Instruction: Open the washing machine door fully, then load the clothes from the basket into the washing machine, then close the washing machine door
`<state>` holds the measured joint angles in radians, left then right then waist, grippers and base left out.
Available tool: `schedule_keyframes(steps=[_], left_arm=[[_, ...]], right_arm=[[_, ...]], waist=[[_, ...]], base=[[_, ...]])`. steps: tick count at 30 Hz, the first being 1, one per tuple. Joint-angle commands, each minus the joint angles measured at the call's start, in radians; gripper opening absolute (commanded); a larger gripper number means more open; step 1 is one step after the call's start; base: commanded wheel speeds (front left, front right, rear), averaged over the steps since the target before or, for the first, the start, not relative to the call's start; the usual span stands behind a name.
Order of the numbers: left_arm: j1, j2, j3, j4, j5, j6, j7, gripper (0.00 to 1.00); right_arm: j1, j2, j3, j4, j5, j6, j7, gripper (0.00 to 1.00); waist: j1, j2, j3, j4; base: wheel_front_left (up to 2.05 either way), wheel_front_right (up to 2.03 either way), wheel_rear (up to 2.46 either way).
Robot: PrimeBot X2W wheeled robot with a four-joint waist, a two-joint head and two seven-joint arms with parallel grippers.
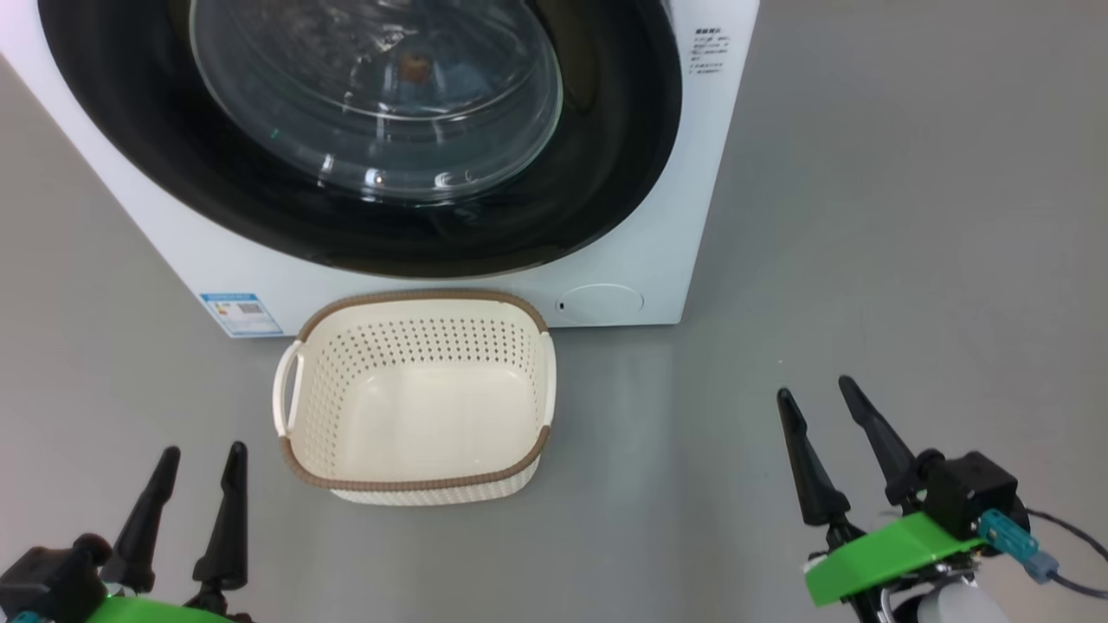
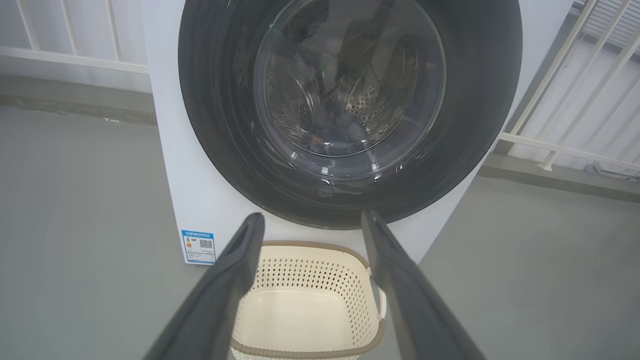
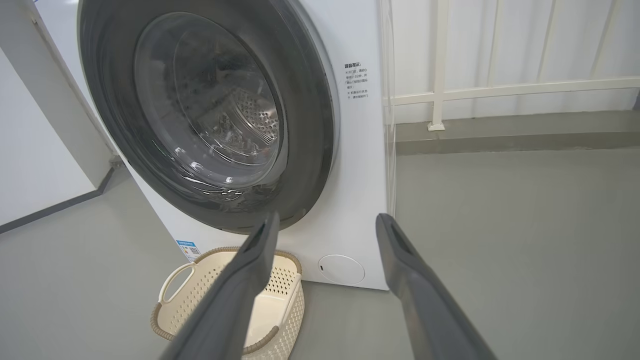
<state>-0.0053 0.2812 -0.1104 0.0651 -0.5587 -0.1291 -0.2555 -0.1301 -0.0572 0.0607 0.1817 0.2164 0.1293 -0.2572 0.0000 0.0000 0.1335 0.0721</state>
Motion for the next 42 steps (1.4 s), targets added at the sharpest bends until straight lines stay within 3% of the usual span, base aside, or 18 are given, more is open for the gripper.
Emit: schedule_keyframes(steps=[1, 19, 42], left_arm=[[-0.011, 0.019, 0.047, -0.025, 0.017, -0.002, -0.006, 1.00], [0.055, -0.009, 0.058, 0.000, 0.077, -0.002, -0.006, 1.00], [0.078, -0.009, 0.055, 0.000, 0.137, -0.002, -0.006, 1.00]], right_arm=[[0.014, 0.007, 0.022, -0.031, 0.009, 0.001, -0.005, 1.00], [0.116, 0.007, -0.014, -0.045, 0.033, 0.001, -0.005, 1.00], [0.148, 0.007, -0.026, -0.063, 0.019, 0.001, -0.005, 1.00]], waist=[[0.0000, 0.0000, -0.012, -0.009], [0.0000, 0.0000, -0.089, -0.026], [0.0000, 0.0000, -0.102, -0.032]], base=[[0.00, 0.00, 0.00], [0.00, 0.00, 0.00], [0.00, 0.00, 0.00]])
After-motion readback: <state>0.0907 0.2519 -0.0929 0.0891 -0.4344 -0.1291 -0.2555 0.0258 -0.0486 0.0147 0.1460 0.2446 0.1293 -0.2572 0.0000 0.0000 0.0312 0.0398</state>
